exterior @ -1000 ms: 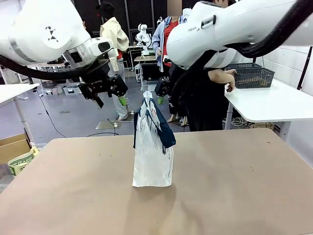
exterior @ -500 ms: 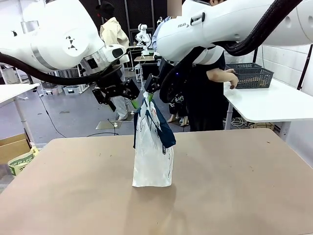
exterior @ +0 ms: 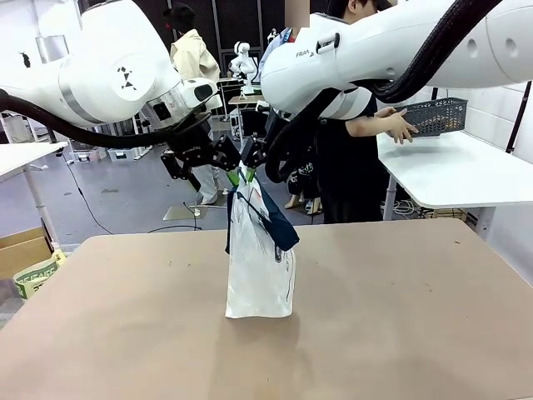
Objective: Transfer purchased items from the store into the shopping bag.
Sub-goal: Open the Reusable shopping bag in the center of the table.
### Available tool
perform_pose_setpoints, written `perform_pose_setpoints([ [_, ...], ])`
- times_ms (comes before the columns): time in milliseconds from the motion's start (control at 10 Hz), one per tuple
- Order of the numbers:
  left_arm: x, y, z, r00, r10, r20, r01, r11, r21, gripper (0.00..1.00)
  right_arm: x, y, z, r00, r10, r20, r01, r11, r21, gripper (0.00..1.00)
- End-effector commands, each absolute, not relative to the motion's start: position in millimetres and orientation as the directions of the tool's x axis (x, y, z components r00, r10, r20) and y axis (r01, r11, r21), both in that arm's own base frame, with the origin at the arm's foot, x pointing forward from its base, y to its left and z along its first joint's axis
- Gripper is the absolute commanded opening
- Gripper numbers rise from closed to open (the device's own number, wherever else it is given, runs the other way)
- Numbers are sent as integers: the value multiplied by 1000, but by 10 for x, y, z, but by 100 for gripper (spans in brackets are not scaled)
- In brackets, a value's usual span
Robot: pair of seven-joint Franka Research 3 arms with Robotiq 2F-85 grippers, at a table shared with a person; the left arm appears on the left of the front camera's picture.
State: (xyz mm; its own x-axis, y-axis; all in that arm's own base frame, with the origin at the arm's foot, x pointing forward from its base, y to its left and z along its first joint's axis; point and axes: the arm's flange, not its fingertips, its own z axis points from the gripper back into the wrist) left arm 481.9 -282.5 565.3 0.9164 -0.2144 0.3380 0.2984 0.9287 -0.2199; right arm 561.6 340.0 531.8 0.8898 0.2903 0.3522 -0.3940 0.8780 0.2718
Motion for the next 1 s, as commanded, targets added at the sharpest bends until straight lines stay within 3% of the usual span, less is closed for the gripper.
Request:
perform_pose_setpoints([
  [0, 4799, -2837, 5676, 918, -184, 351, 283, 925, -254, 100, 5666, 3389, 5308, 893, 303, 333, -405, 864, 300, 100],
  [500, 4743, -2853, 5679, 914, -208, 348, 303, 921, -244, 100, 5606, 3339, 5529, 870, 278, 406, -409, 868, 282, 100],
  [900, 4743, -2884, 5667, 914, -215, 344, 309, 918, -246, 100, 5556, 3387, 5504, 870, 297, 393, -420, 865, 277, 100],
])
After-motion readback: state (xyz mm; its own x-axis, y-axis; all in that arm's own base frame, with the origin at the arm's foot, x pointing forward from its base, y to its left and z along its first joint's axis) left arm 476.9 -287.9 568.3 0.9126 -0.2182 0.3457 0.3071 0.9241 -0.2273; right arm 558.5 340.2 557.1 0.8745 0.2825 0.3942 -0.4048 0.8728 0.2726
